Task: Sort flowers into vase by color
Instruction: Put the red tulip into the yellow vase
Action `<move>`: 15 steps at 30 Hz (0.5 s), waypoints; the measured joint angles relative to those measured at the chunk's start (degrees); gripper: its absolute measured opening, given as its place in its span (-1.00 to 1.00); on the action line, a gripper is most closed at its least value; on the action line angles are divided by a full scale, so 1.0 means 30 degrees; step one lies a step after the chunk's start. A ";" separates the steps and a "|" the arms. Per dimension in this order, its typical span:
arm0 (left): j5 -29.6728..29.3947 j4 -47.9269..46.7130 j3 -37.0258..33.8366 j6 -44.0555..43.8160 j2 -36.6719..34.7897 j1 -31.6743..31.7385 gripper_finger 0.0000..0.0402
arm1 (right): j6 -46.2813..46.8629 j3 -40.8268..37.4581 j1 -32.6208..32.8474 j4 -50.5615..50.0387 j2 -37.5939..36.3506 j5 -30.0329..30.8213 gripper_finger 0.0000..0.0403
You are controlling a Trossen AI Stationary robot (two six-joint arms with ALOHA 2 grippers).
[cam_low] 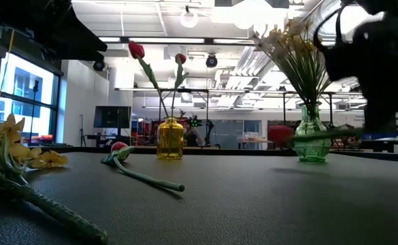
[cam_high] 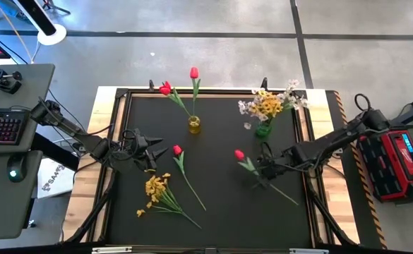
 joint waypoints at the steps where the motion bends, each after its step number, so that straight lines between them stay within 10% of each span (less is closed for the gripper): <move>1: -0.0003 0.0000 0.0000 0.0010 0.0000 0.0000 -0.01 | -0.0628 -0.0081 0.0096 0.0964 0.0133 0.0200 -1.00; 15: -0.0003 0.0000 0.0000 0.0036 0.0000 0.0000 -0.01 | -0.3524 0.1310 -0.3212 0.7964 0.8135 0.1806 -1.00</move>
